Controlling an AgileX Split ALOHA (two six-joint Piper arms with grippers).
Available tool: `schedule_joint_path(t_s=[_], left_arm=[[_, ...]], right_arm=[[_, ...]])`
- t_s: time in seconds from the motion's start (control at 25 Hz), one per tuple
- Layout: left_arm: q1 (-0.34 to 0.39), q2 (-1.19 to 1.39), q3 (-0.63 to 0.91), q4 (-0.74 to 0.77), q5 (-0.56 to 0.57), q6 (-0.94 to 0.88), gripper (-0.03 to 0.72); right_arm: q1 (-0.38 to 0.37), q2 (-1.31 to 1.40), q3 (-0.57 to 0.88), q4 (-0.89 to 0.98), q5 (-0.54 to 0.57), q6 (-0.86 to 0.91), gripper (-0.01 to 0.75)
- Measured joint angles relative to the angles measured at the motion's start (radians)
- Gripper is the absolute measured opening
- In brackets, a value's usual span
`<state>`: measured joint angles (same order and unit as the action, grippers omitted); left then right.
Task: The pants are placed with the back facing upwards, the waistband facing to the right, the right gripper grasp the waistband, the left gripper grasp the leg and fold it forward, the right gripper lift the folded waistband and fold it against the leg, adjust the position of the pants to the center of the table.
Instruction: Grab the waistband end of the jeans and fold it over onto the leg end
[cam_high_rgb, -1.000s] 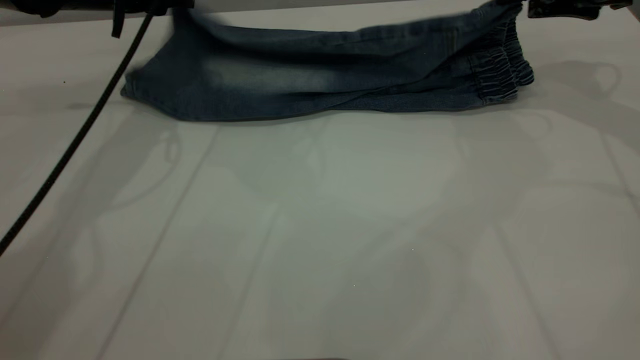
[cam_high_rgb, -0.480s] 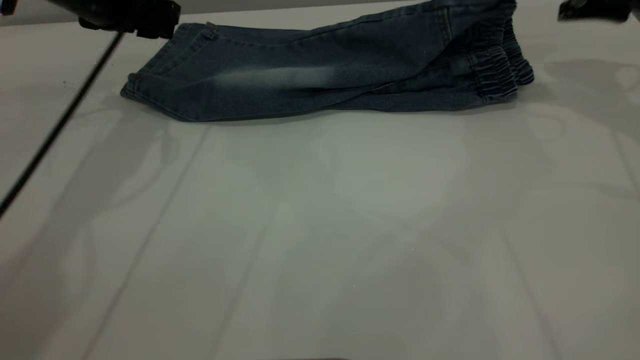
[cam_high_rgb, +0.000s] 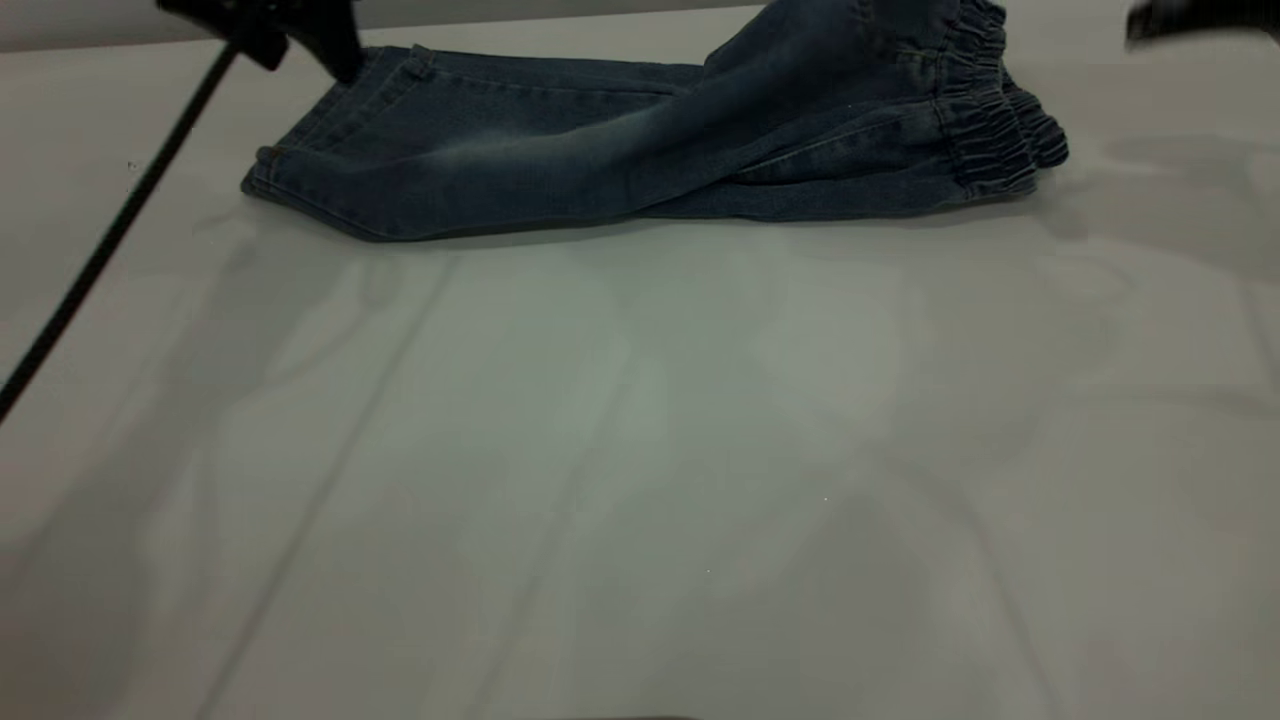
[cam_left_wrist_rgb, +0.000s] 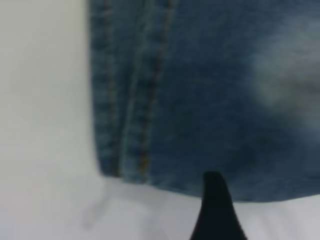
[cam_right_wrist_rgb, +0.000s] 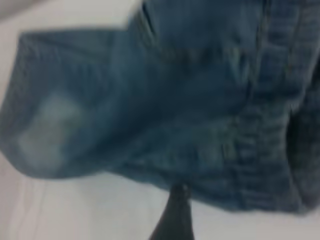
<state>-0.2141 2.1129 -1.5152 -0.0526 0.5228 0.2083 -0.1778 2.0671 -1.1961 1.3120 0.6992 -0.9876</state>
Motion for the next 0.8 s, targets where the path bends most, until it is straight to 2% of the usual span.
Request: schedule_joint_path(t_s=[0.2,0.4,0.8], left_arm=[[-0.080,0.000,0.000,-0.005,0.002,0.017,0.445],[-0.141,0.004,0.000,-0.009,-0.022,0.017,0.445],[-0.155,0.031,0.000,-0.056,-0.067,0.017,0.447]], right_arm=[[0.010,0.084,0.000,0.002,-0.056,-0.049,0.601],[0.010,0.141,-0.003,0.148,-0.102,-0.255,0.596],[0.016,0.206,-0.006,0.351,-0.152,-0.597,0.594]])
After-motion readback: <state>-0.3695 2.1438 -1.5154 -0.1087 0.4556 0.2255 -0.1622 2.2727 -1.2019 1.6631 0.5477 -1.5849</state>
